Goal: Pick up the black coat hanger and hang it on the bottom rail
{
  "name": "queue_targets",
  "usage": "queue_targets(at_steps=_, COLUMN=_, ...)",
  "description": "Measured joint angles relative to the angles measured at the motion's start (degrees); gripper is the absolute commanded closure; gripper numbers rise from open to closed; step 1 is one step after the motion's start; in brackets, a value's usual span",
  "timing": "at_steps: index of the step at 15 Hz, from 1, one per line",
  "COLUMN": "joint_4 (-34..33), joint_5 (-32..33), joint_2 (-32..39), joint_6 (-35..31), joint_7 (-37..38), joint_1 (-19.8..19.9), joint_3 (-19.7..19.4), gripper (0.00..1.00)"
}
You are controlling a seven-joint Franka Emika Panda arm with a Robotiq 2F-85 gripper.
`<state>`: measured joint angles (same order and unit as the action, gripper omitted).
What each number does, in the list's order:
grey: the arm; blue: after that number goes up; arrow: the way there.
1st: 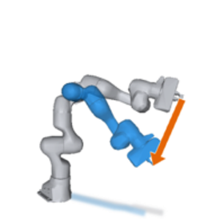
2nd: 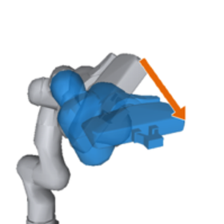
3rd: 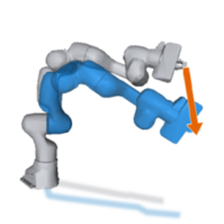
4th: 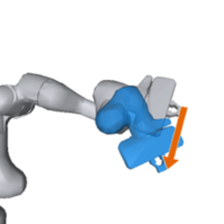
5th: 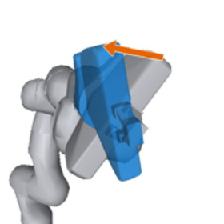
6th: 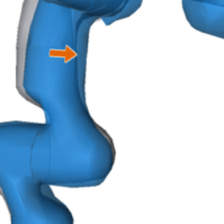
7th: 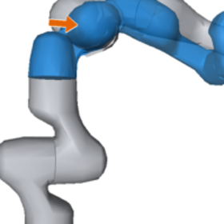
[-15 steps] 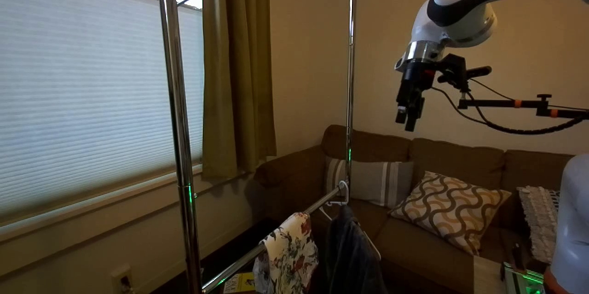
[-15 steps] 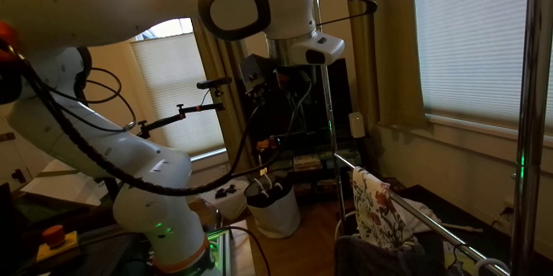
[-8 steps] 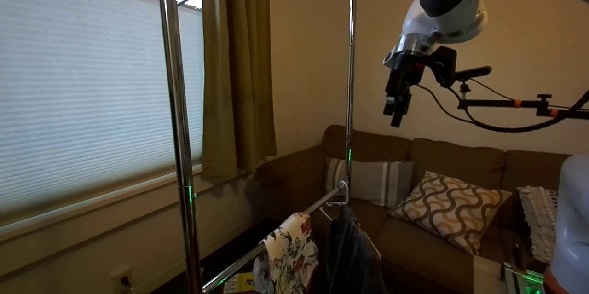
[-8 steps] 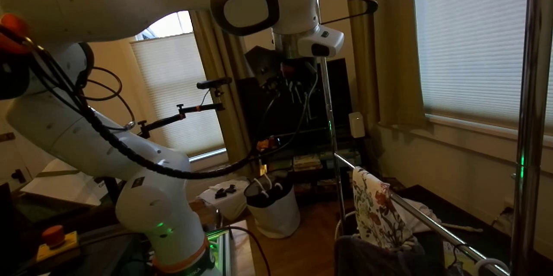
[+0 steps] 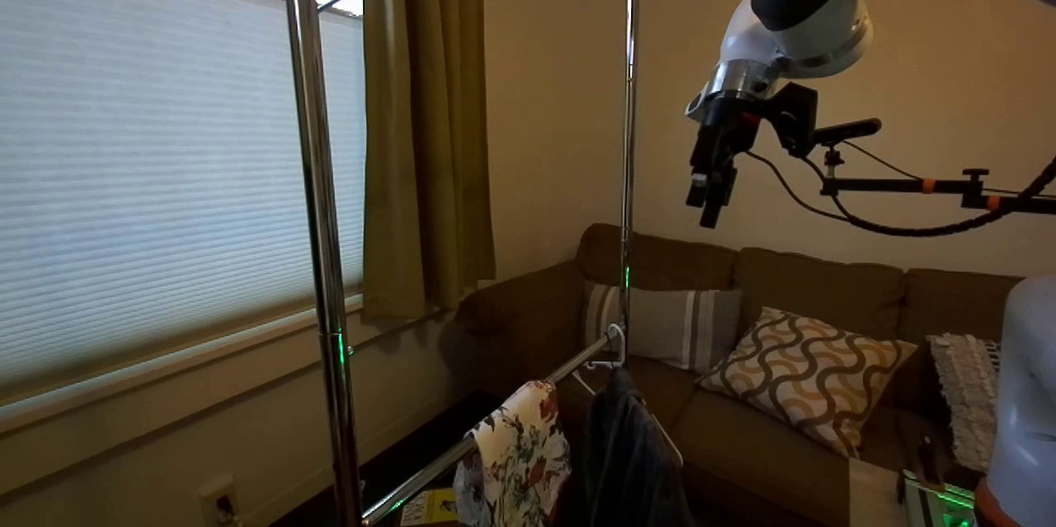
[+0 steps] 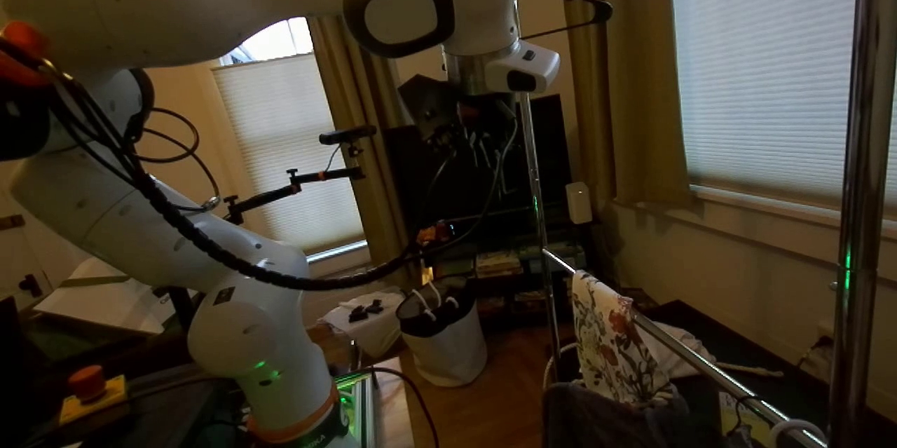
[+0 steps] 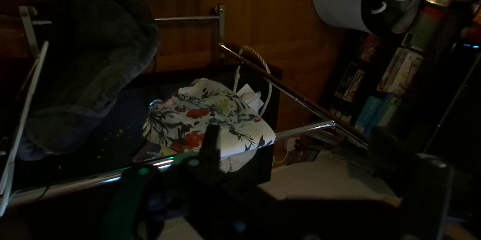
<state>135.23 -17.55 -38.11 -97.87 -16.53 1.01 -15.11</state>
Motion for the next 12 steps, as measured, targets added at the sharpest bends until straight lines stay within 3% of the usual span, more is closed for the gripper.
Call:
queue_targets(at_steps=3, joint_4=-0.48, joint_5=-4.08, joint_2=-0.19, joint_6=0.00, joint_7=-2.48, joint_1=-1.96, joint_3=2.70, gripper=0.00)
queue_targets(at_steps=8, joint_4=-6.25, joint_5=-11.55, joint_2=-2.42, joint_6=0.73, joint_7=-2.90, joint_1=-10.05, joint_3=11.81, gripper=0.00)
queue_targets(at_steps=12, joint_4=-12.88, joint_5=-14.42, joint_2=-4.28, joint_6=-1.54, joint_7=-4.10, joint_1=-12.99, joint_3=13.18, gripper=0.00)
